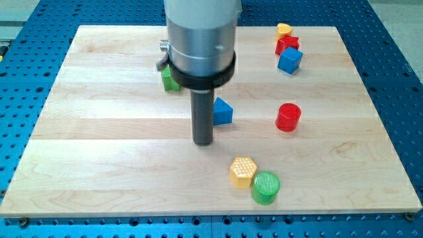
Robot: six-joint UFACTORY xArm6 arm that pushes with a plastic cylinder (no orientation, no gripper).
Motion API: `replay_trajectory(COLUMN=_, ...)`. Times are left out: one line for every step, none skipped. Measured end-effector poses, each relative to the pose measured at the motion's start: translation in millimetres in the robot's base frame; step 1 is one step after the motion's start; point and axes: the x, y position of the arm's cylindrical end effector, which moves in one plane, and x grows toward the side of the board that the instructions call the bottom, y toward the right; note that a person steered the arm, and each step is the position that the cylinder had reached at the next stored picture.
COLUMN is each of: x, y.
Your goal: Place the triangle below the cube
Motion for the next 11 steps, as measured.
replay_trajectory(x=-37, y=59)
replay_trajectory(x=-71, y=78)
replay_trajectory(x=-80, y=60)
replay_trajectory(x=-101, y=57)
replay_trajectory(x=-112, y=43)
replay_trajectory(x=-112, y=67)
replay_trajectory(x=-112, y=99)
replay_trajectory(x=-111, y=118)
replay_trajectory(x=-90, y=123)
replay_trajectory(x=-90, y=144)
replay_trajectory(x=-98, y=158)
